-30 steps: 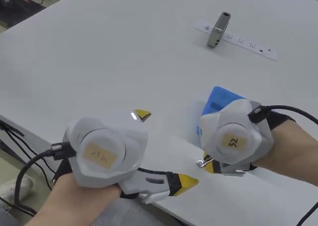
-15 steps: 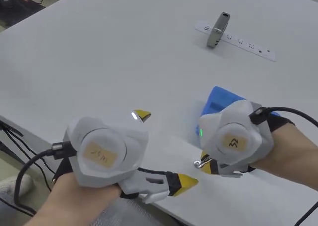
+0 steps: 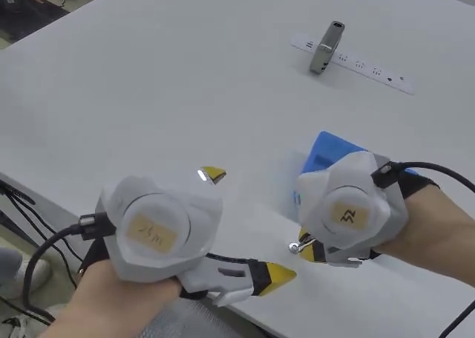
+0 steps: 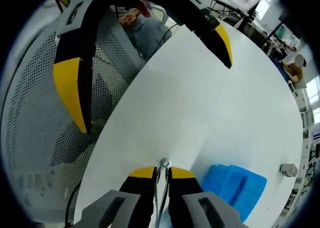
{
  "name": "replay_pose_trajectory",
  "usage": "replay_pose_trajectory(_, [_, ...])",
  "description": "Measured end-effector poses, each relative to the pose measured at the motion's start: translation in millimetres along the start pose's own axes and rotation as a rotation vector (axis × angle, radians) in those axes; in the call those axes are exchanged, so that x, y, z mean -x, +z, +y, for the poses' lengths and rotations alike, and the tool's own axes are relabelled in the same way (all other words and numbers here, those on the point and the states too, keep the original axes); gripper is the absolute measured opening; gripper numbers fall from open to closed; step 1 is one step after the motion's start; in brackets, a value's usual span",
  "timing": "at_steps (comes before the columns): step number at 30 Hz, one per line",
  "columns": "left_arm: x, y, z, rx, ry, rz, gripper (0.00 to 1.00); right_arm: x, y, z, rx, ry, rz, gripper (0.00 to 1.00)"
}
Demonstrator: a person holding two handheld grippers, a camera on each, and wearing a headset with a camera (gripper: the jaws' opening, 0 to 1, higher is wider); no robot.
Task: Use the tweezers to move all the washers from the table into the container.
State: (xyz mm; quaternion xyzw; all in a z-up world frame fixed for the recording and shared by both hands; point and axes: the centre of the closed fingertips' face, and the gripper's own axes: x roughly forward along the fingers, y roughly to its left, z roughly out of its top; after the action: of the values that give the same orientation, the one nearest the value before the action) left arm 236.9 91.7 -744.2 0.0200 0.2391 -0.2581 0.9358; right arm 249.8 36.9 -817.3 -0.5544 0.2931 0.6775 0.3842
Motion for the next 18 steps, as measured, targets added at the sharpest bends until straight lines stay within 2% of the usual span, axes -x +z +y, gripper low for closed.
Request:
replay_pose_trajectory(15, [-0.4,-2.0,0.7,-0.001,-0.002,0.004,0.92,-3.0,2.6,1.6,0.025,0.022,0.005,0.05])
replay_pose_trajectory(18, [-0.4,-1.9,0.7,0.000,-0.003,0.002,0.92,3.5,4.5,-0.1,0.011,0.015,-0.019,0.05])
